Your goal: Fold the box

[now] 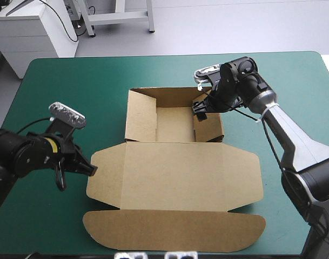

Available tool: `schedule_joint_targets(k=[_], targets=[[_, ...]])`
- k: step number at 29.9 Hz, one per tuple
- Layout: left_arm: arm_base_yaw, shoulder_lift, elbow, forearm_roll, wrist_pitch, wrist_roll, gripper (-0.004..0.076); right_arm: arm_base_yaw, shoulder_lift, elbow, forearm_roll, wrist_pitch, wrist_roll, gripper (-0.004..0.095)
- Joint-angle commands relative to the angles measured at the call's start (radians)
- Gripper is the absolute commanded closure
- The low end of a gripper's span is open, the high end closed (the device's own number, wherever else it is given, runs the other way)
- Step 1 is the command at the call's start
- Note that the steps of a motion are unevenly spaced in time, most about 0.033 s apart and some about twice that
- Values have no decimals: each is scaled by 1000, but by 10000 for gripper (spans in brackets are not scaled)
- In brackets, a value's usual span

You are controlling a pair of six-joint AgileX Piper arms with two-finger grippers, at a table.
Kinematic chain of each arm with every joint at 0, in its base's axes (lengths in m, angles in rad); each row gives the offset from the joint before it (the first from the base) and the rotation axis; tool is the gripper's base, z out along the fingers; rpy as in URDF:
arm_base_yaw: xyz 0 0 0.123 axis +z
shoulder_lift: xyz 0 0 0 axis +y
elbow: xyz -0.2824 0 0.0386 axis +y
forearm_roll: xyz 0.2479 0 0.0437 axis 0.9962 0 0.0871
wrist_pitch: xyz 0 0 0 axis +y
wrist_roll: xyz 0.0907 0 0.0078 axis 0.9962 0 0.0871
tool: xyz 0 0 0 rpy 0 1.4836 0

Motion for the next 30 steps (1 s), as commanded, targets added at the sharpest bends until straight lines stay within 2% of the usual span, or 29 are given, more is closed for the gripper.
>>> schedule_joint_targets(k=[1,9,12,15,16,22,30], targets=[[-7,-95,88,-1,49,-63,729,-2,-15,-33,-12,-18,-3,-19],[-7,-266,362,-1,-2,-156,729,-2,83,-33,-12,-92,1,-18],[-7,-315,430,0,-14,-161,729,-2,103,-33,-3,-100,3,39],[-7,-353,478,2,-14,-163,729,-2,116,-33,-5,-100,3,196],[-7,-364,485,2,-11,-168,729,-2,121,-33,-12,-102,3,281],[-7,-407,491,-2,-7,-171,729,-2,121,-44,-62,-115,3,930],[-7,-413,491,-1,-24,-167,730,-40,121,-126,-220,-134,5,926]])
